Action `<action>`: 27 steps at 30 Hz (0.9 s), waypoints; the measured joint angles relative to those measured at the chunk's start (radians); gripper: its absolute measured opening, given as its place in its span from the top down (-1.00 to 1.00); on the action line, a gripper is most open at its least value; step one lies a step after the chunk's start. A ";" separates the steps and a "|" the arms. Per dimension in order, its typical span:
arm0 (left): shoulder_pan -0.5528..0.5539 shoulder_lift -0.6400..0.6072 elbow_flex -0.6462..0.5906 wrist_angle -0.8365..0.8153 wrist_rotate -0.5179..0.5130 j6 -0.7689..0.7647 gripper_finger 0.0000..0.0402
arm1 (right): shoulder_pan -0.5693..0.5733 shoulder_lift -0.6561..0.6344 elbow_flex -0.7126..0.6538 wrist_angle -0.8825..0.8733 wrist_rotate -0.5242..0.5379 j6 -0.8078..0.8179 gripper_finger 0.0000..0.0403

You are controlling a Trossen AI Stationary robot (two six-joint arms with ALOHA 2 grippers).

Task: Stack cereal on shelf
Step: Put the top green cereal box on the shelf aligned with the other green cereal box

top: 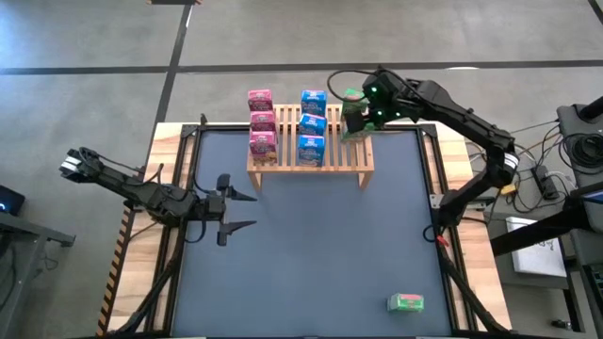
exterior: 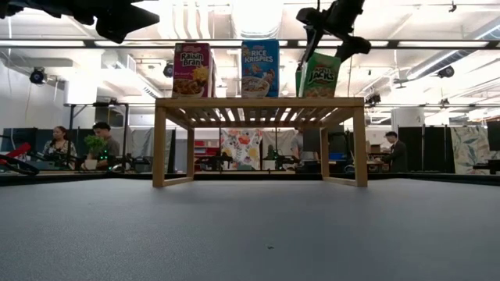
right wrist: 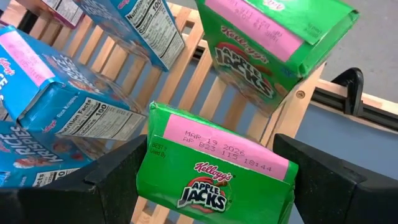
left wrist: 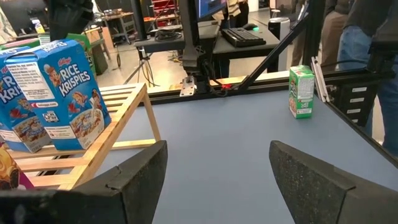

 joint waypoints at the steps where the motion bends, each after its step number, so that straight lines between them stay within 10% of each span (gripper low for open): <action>1: 0.000 0.000 0.000 0.000 0.000 0.000 -0.32 | 0.003 0.009 0.007 -0.004 0.000 0.000 -0.60; 27: 0.000 0.000 0.000 -0.007 0.000 -0.004 -0.32 | 0.009 0.036 0.029 -0.019 -0.001 0.005 -0.60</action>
